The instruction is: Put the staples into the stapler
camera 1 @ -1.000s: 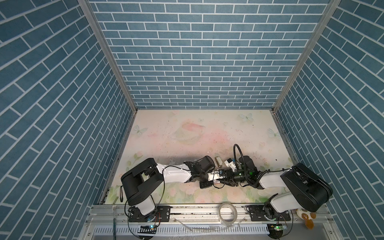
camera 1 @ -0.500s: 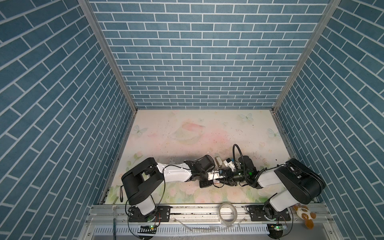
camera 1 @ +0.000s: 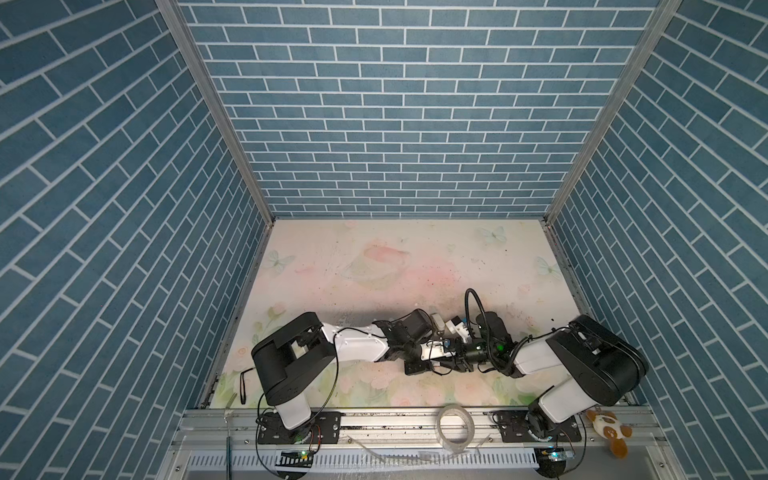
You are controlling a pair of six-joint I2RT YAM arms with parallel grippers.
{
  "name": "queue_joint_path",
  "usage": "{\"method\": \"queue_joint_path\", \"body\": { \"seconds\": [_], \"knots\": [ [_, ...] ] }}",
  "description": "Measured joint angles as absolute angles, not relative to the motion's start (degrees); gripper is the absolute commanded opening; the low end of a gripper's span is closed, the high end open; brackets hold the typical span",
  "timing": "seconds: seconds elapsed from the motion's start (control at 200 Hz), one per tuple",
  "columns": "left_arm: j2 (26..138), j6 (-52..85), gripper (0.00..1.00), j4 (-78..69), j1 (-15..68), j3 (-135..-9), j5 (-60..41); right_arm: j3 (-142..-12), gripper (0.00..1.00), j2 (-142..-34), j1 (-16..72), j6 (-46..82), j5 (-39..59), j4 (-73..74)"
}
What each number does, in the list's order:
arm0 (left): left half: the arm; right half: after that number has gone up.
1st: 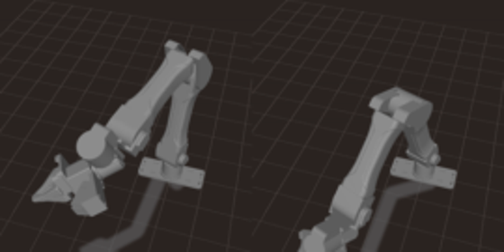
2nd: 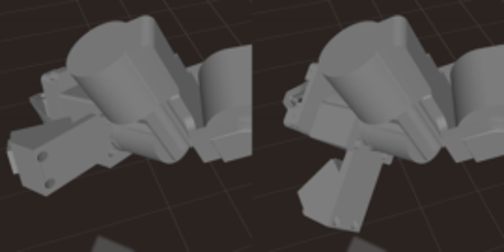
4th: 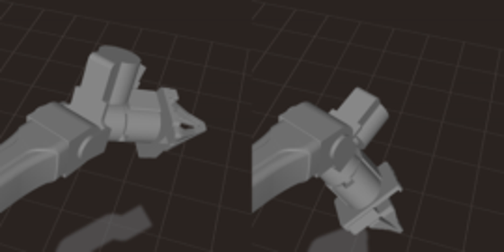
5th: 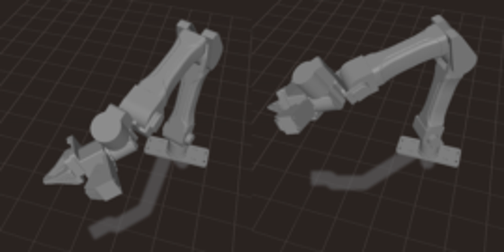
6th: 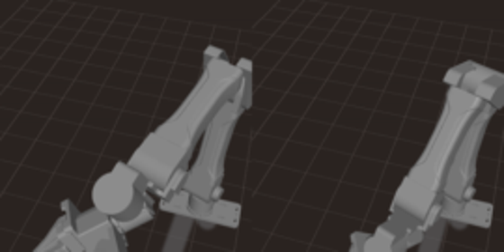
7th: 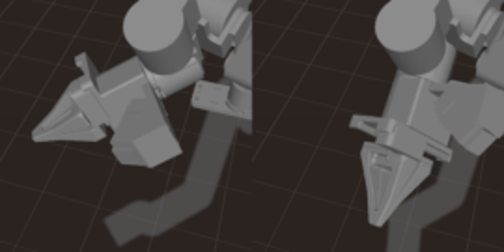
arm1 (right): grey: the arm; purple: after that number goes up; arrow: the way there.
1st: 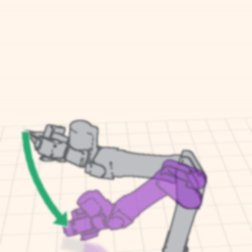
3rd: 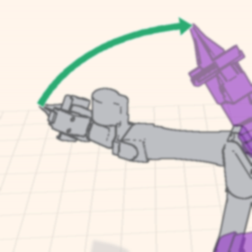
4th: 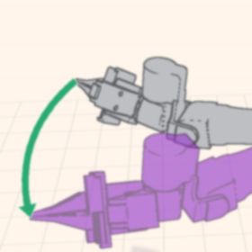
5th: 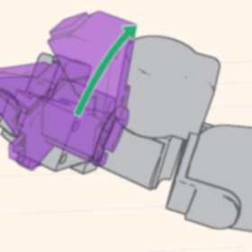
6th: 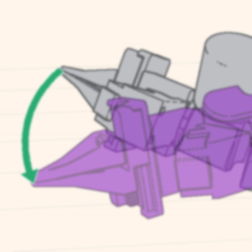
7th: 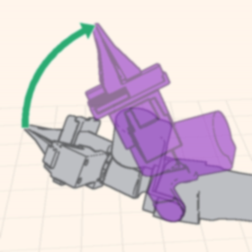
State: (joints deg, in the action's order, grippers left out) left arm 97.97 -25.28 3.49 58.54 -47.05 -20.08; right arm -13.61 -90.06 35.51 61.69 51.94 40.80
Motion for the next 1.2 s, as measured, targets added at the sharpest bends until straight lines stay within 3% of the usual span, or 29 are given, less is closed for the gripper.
{"method": "queue_joint_path", "body": {
  "seconds": [0.17, 0.325, 1.2],
  "knots": [
    [96.9, -25.7, 0.62, 4.7, 58.7, -46.6, -19.3, -13.6, 0.44, -90.0, 35.5, 61.5, 51.8, 40.4],
    [93.6, -26.1, 0.64, 7.7, 58.2, -44.9, -17.9, -13.6, 0.44, -89.3, 35.6, 61.1, 51.4, 39.6],
    [93.8, -26.9, 0.52, 7.5, 57.9, -44.3, -16.7, -13.5, 0.45, -87.9, 35.6, 59.0, 50.8, 37.2]
  ]
}}
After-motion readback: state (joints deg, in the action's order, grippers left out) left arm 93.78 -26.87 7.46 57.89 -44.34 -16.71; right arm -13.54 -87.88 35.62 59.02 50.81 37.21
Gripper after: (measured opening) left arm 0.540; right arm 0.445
